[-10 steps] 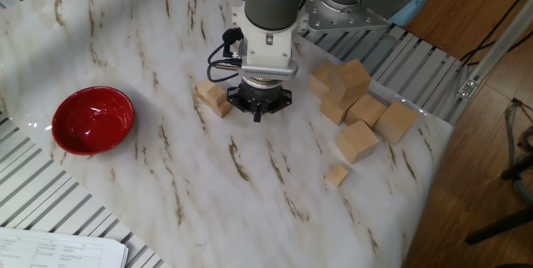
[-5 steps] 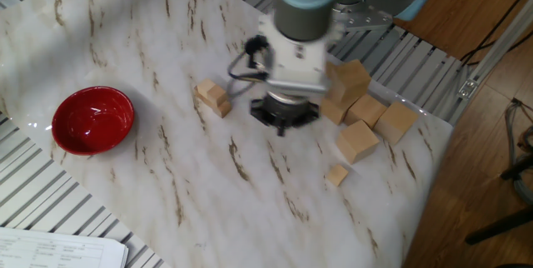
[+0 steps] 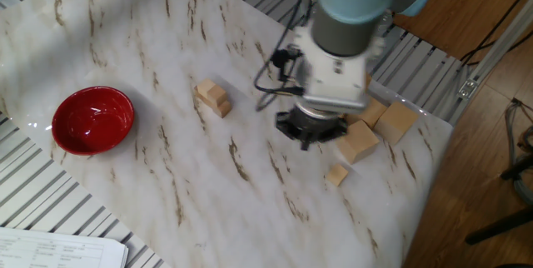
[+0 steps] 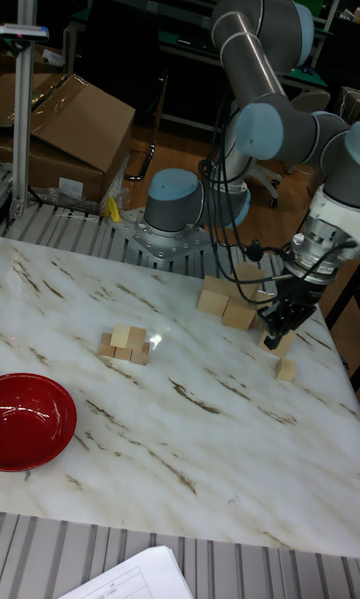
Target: Stack the blocks into a pyramid shape
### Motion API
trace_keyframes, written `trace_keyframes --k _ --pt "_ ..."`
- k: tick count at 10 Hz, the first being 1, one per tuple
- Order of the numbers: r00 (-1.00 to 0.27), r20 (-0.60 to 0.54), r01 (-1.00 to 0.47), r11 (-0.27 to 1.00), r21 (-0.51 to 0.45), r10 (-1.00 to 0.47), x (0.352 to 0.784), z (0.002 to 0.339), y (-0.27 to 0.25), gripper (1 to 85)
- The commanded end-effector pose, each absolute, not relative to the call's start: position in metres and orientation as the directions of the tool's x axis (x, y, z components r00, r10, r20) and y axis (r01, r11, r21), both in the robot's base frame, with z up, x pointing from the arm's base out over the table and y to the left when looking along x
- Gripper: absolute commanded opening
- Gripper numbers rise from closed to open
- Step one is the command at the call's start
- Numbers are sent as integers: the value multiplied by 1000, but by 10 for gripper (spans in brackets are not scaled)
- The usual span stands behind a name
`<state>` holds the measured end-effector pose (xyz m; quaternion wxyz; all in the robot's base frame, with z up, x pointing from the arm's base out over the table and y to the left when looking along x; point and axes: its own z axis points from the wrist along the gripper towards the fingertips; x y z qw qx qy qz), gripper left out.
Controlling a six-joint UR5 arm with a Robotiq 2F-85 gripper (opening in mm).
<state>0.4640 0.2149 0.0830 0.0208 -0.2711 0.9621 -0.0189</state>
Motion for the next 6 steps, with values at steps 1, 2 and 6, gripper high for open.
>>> trace_keyframes --k 1,2,6 --pt "-873 -53 -484 874 -40 -485 453 76 254 10" --pt "-884 -68 -462 886 -36 -463 449 72 266 10" --pt "-907 -93 -410 912 -25 -411 443 60 288 10"
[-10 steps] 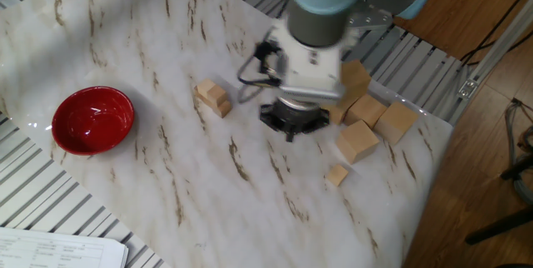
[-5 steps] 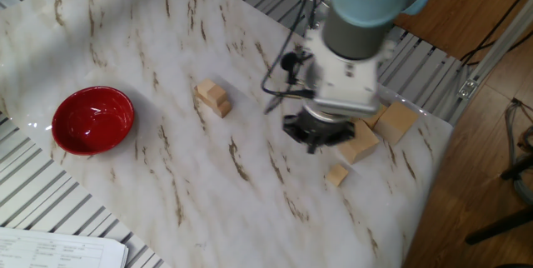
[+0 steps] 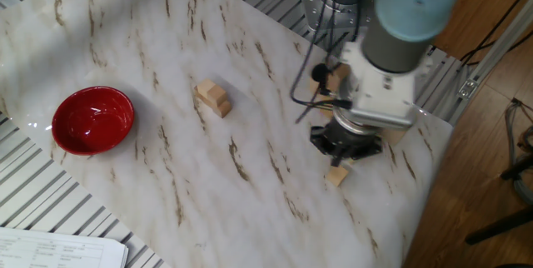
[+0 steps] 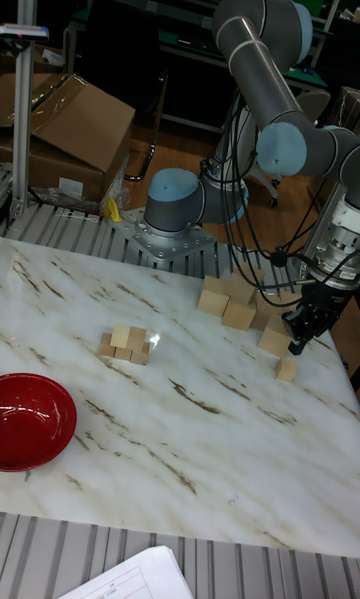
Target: Stack the blocks into a pyramid shape
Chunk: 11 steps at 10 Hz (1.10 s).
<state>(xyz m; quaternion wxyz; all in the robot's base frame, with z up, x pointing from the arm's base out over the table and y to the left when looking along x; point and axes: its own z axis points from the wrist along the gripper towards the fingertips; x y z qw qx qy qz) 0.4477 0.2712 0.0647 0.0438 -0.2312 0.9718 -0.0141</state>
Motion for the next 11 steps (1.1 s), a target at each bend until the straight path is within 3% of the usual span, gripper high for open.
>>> trace_keyframes --k 1,4,7,11 --pt "-903 -92 -420 907 -26 -421 443 59 288 10" --pt "-885 -100 -451 891 -58 -454 457 55 281 10" --pt "-895 -88 -437 899 -27 -437 464 47 283 10" --pt "-792 -31 -606 791 -83 -610 464 43 267 10"
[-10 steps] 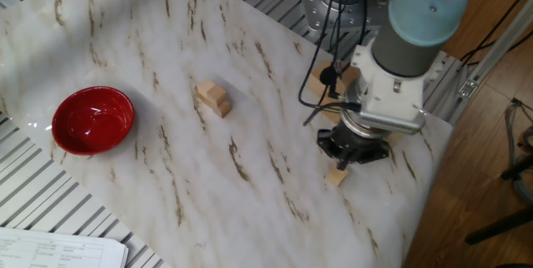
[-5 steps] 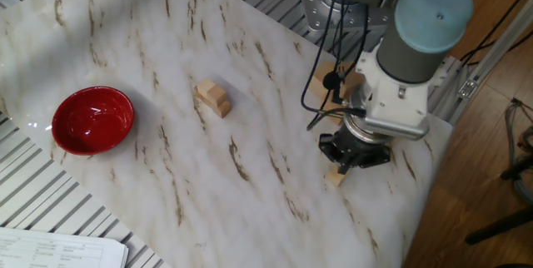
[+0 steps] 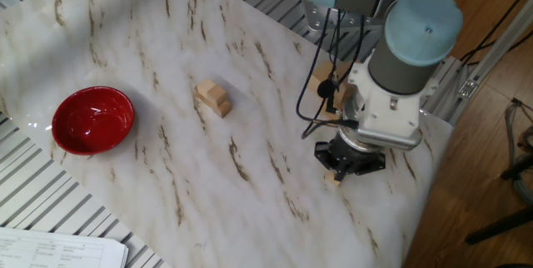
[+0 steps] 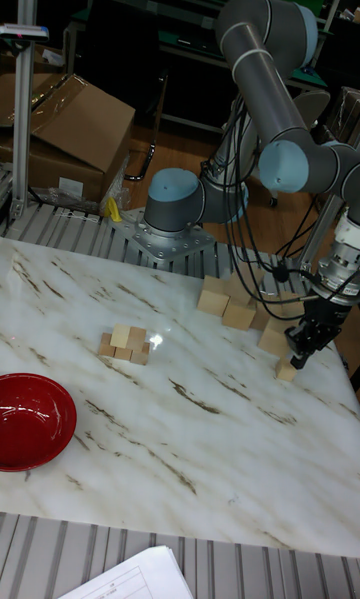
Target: Stack the blocks into a pyramid shape
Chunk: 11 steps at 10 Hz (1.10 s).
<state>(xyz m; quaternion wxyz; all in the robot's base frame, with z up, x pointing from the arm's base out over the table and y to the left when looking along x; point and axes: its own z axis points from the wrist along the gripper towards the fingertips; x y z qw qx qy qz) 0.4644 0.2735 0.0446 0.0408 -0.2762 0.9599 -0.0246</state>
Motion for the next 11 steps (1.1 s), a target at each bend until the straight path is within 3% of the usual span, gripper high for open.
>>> trace_keyframes --k 1,3,6,8,11 --pt "-767 -30 -637 766 -84 -641 464 43 267 33" --pt "-683 -40 -725 683 -84 -730 465 43 274 117" --pt "-604 -74 -791 608 -66 -794 463 41 290 107" --pt "-493 -50 -866 495 -74 -869 461 40 287 253" --pt "-417 -19 -905 417 -80 -909 459 40 281 343"
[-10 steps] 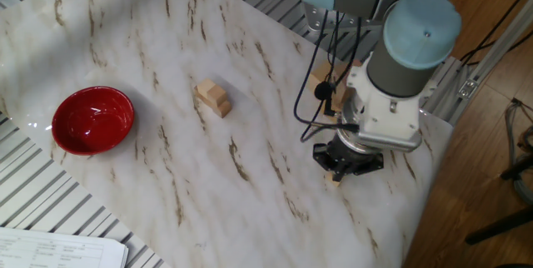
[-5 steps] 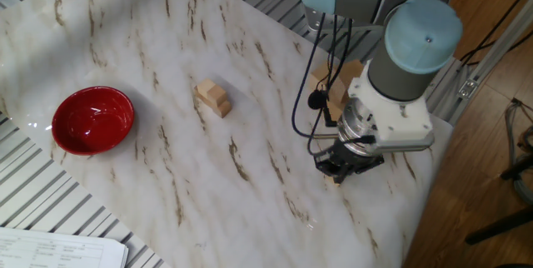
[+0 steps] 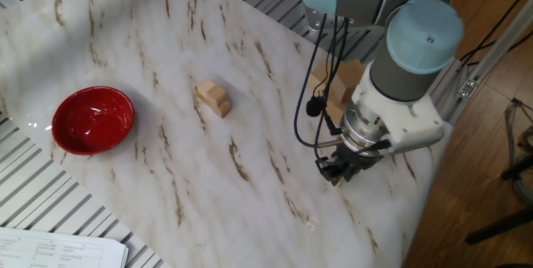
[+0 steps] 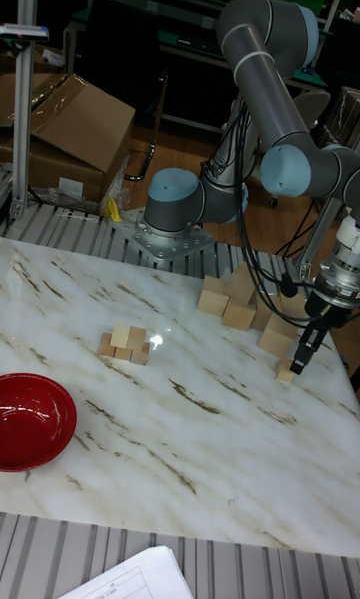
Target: Stack the blocks into a pyramid shape
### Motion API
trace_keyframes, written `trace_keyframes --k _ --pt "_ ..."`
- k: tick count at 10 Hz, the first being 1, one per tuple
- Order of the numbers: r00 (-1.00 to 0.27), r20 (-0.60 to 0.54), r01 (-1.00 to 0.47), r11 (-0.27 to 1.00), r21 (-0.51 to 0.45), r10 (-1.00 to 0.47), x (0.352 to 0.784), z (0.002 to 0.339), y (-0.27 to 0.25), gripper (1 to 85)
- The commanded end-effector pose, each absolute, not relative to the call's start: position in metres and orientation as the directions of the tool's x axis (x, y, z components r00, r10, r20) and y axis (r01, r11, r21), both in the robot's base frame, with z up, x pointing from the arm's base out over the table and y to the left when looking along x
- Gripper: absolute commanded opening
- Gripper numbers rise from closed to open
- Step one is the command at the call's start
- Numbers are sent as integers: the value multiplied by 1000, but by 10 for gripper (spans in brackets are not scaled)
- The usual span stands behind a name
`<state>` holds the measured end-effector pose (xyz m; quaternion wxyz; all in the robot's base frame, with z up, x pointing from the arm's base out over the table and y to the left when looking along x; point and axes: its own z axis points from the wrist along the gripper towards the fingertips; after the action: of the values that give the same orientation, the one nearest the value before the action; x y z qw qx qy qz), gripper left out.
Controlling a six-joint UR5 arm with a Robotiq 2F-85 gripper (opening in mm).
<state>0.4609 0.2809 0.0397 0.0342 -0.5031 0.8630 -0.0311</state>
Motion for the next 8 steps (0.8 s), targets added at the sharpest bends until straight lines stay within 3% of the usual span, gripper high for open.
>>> trace_keyframes --k 1,4,8 --pt "-416 -17 -906 415 -80 -909 459 40 280 353" --pt "-334 -4 -940 333 -68 -943 456 41 279 437" --pt "-100 5 -994 100 -52 -995 454 39 281 453"
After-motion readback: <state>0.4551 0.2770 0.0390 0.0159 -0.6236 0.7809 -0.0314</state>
